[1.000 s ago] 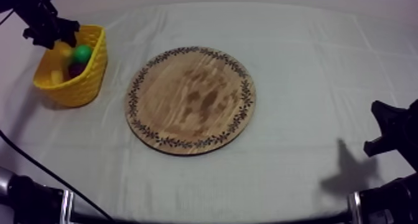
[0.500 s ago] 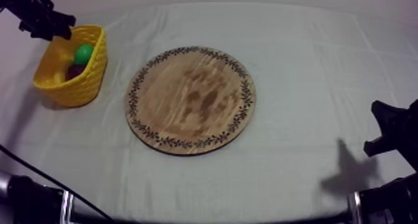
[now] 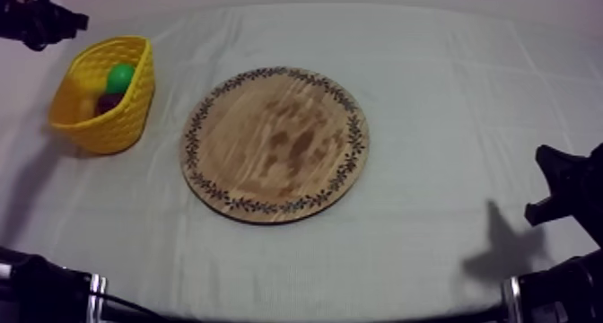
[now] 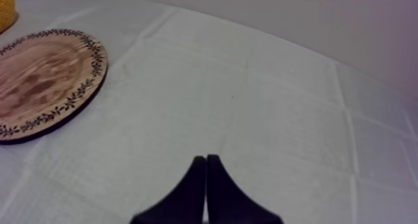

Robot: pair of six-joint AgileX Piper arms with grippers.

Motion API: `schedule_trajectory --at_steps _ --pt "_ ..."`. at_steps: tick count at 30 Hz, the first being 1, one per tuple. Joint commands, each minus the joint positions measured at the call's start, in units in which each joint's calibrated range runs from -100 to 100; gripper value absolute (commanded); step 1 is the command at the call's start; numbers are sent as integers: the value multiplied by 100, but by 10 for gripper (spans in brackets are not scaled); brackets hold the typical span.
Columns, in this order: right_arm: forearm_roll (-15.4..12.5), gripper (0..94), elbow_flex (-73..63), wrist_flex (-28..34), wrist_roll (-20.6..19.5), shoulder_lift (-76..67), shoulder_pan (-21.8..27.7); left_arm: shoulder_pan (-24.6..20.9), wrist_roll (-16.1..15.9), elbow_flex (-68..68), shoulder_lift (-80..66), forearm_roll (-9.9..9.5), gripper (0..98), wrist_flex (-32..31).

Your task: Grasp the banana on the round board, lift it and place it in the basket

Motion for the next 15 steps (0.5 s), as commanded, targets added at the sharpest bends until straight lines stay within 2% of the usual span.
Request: schedule_trajectory --at_steps 1,10,15 --pt "3 3 -3 0 2 0 1 26 39 419 -775 8 3 -120" --pt "3 3 -3 0 2 0 1 44 220 2147 -3139 -13 0 -598" --pt "3 3 -3 0 2 0 1 15 415 3284 -4221 -104 0 -1019"
